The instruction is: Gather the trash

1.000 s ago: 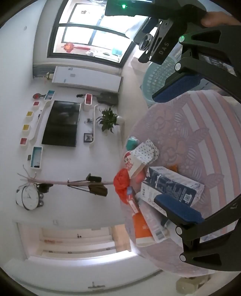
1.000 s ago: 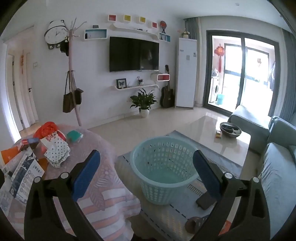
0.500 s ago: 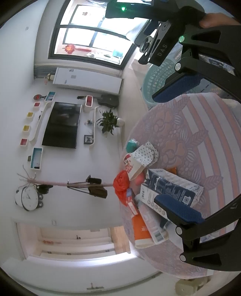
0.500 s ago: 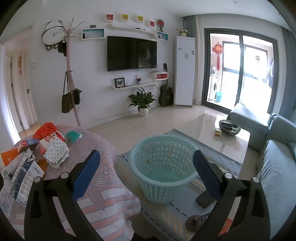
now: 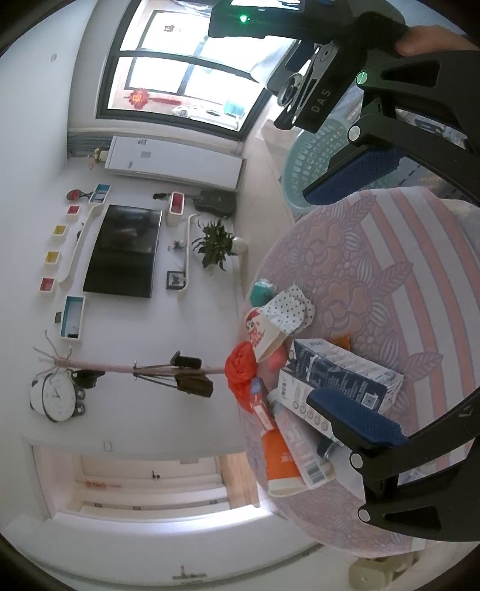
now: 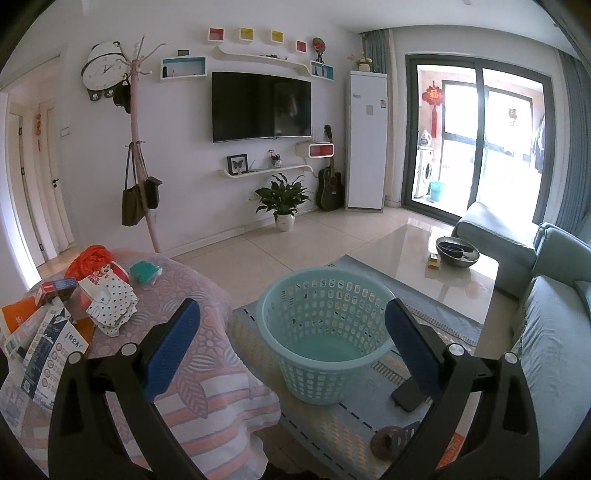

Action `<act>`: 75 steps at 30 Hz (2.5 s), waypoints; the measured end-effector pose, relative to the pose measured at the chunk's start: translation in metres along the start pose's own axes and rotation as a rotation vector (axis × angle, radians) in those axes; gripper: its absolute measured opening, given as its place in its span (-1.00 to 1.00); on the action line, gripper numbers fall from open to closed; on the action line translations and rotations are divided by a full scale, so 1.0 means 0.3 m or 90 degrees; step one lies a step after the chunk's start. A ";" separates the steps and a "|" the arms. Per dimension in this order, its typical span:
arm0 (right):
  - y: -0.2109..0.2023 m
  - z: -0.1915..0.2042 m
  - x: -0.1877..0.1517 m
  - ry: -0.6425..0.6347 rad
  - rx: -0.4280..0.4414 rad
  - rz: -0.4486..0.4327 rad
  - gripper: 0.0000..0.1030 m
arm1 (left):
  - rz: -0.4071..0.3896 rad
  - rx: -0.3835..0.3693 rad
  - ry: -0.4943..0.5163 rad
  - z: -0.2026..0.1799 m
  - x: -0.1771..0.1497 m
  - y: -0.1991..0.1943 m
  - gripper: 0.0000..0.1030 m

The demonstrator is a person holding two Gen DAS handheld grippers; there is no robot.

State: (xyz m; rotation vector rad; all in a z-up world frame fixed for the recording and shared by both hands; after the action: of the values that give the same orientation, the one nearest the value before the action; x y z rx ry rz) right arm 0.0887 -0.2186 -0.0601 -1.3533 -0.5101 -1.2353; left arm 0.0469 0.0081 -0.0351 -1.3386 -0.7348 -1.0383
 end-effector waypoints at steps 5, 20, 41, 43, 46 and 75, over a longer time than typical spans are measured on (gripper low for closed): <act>0.000 0.000 -0.001 -0.001 0.000 0.001 0.85 | 0.000 -0.002 -0.001 -0.003 -0.003 0.002 0.85; -0.013 0.028 -0.014 -0.008 0.003 0.006 0.85 | 0.001 -0.003 -0.002 -0.005 -0.002 -0.001 0.85; -0.053 0.133 -0.025 -0.052 0.021 -0.007 0.85 | -0.007 0.055 -0.040 0.142 -0.013 -0.054 0.85; -0.061 0.158 -0.030 -0.067 0.026 -0.010 0.85 | 0.002 0.058 -0.050 0.193 -0.024 -0.061 0.85; -0.073 0.217 -0.035 -0.093 0.059 -0.004 0.85 | 0.017 0.081 -0.052 0.270 -0.044 -0.074 0.85; 0.378 0.684 -0.157 -0.145 0.285 0.300 0.22 | 0.275 -0.112 -0.057 0.483 -0.168 0.430 0.48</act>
State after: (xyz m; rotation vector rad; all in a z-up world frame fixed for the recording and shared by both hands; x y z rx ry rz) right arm 0.2443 -0.0423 -0.1029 -1.1419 -0.5473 -0.5442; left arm 0.1638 0.1500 -0.1149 -1.6172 -0.3969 -0.7104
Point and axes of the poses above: each gripper's, at about its wrist camera, not at the fingertips, and y roughly the way its jaws point, z to its left, x to its top, the point moved 6 cm from there along y, roughly the way its jaws point, and after that the axes turned 13 degrees about y, right-handed, at the moved point
